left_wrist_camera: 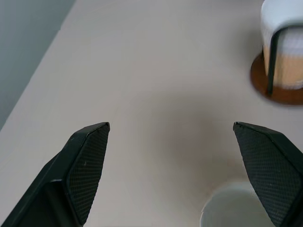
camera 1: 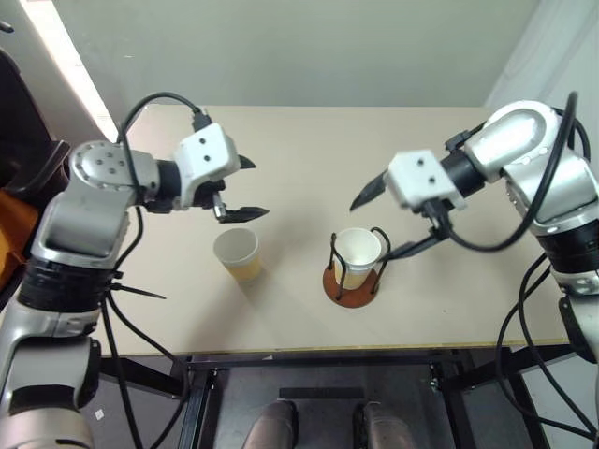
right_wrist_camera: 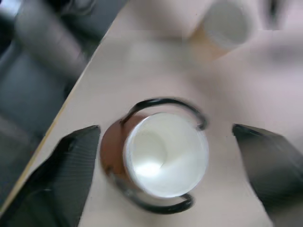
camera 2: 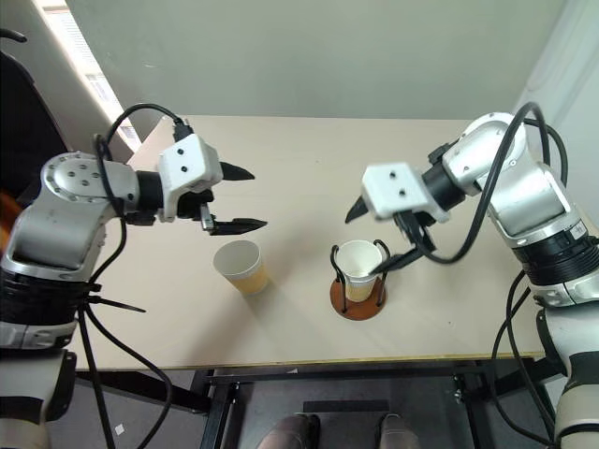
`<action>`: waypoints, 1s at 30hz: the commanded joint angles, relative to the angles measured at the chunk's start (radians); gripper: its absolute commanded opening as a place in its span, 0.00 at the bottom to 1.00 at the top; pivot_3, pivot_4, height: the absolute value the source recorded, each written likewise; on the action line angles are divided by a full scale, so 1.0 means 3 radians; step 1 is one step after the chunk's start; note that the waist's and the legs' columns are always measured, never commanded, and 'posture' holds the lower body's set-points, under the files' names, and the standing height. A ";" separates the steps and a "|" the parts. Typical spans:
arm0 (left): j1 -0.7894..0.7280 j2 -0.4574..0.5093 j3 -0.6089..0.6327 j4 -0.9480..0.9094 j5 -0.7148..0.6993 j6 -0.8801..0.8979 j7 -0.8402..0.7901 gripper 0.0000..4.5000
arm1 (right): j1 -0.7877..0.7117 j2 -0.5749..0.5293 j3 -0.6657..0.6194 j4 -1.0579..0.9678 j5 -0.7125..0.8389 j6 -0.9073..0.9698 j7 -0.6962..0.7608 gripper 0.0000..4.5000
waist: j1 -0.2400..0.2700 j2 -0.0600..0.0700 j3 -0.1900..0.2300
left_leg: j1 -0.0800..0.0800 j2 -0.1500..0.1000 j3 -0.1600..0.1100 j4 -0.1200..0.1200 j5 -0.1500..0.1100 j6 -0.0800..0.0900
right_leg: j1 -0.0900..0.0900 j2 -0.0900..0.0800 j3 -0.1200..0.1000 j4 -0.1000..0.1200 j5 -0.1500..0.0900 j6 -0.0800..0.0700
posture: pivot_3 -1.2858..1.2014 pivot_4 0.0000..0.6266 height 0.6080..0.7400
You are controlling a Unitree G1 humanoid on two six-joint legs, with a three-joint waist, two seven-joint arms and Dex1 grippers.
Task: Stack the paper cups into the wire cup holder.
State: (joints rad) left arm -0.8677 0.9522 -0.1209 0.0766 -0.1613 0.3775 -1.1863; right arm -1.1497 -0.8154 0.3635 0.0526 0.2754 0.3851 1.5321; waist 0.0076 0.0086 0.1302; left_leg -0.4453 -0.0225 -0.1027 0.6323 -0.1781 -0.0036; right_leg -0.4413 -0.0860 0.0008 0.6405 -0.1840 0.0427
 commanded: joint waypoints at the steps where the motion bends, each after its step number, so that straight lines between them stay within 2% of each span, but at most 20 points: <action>1: -0.0177 0.0252 0.0048 0.0303 0.0042 -0.0350 -0.0429 1.00 | 0.0114 0.0242 -0.0632 -0.0041 0.0437 0.0571 -0.0530 0.99 | 0.0001 -0.0001 -0.0001 | 0.0000 0.0000 0.0000 -0.0002 -0.0001 -0.0001 | 0.0000 0.0000 0.0000 0.0000 -0.0001 -0.0002 | 0.52 0.24 1.00; 4: -0.0234 0.0395 -0.0092 0.0689 0.0103 -0.0651 -0.0929 1.00 | 0.0450 0.0234 -0.0795 -0.0435 0.0620 0.0841 -0.0643 0.99 | 0.0001 -0.0002 -0.0001 | 0.0000 0.0000 0.0000 -0.0006 -0.0002 -0.0003 | -0.0003 0.0001 0.0000 -0.0002 -0.0003 -0.0004 | 0.52 0.24 1.00; 8: -0.0391 0.0275 -0.0299 0.1056 0.0283 -0.0907 -0.1196 1.00 | 0.0691 0.0203 -0.0835 -0.0804 0.0728 0.1000 -0.0746 0.99 | 0.0030 -0.0001 -0.0001 | -0.0011 -0.0001 -0.0004 -0.0004 -0.0005 -0.0005 | -0.0008 0.0001 -0.0001 -0.0001 -0.0011 -0.0007 | 0.52 0.24 1.00; 10: -0.0550 0.0109 -0.0446 0.1277 0.0439 -0.1010 -0.1228 1.00 | 0.0720 0.0211 -0.0849 -0.0885 0.0769 0.1078 -0.0811 0.99 | 0.0041 -0.0003 -0.0002 | -0.0029 -0.0002 -0.0004 0.0005 -0.0003 -0.0005 | -0.0023 0.0001 -0.0001 0.0002 -0.0009 -0.0005 | 0.52 0.24 1.00; 16: -0.0891 -0.0308 -0.0696 0.1946 0.0813 -0.1333 -0.1136 1.00 | 0.0813 0.0176 -0.0897 -0.1095 0.0898 0.1233 -0.0937 0.99 | 0.0034 -0.0006 -0.0003 | -0.0032 -0.0003 -0.0002 0.0019 -0.0007 0.0002 | -0.0019 0.0000 0.0000 0.0000 -0.0004 0.0004 | 0.52 0.24 1.00; 24: -0.0946 -0.0557 -0.0866 0.2345 0.1070 -0.1685 -0.1268 1.00 | 0.0917 0.0060 -0.0953 -0.1260 0.0966 0.1312 -0.1043 0.99 | 0.0022 -0.0005 -0.0003 | -0.0033 0.0000 0.0000 0.0017 -0.0007 0.0002 | -0.0021 0.0001 0.0000 -0.0001 -0.0002 0.0020 | 0.52 0.24 1.00; 27: -0.1006 -0.0649 -0.0867 0.2478 0.1168 -0.1747 -0.1134 0.87 | 0.0914 0.0033 -0.0942 -0.1282 0.0975 0.1311 -0.1086 1.00 | 0.0024 -0.0006 -0.0003 | -0.0034 -0.0001 0.0001 0.0021 -0.0008 0.0003 | -0.0019 0.0001 0.0000 -0.0003 0.0001 0.0024 | 0.52 0.24 1.00; 30: -0.1013 -0.0690 -0.0824 0.2477 0.1134 -0.1779 -0.1219 0.64 | 0.0926 -0.0020 -0.0953 -0.1356 0.1038 0.1368 -0.1085 1.00 | 0.0024 -0.0006 -0.0003 | -0.0036 -0.0001 0.0001 0.0026 -0.0008 0.0006 | -0.0019 0.0001 0.0001 -0.0004 0.0003 0.0028 | 0.52 0.24 1.00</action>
State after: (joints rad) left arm -1.1292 0.7405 -0.3917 0.8279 0.1843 -0.1433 -1.5436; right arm -0.8690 -0.8036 0.1214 -0.3170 0.5654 0.7910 1.2106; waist 0.0149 0.0068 0.1292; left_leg -0.4563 -0.0230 -0.1024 0.6400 -0.1805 -0.0019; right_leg -0.4471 -0.0858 0.0011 0.6390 -0.1829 0.0513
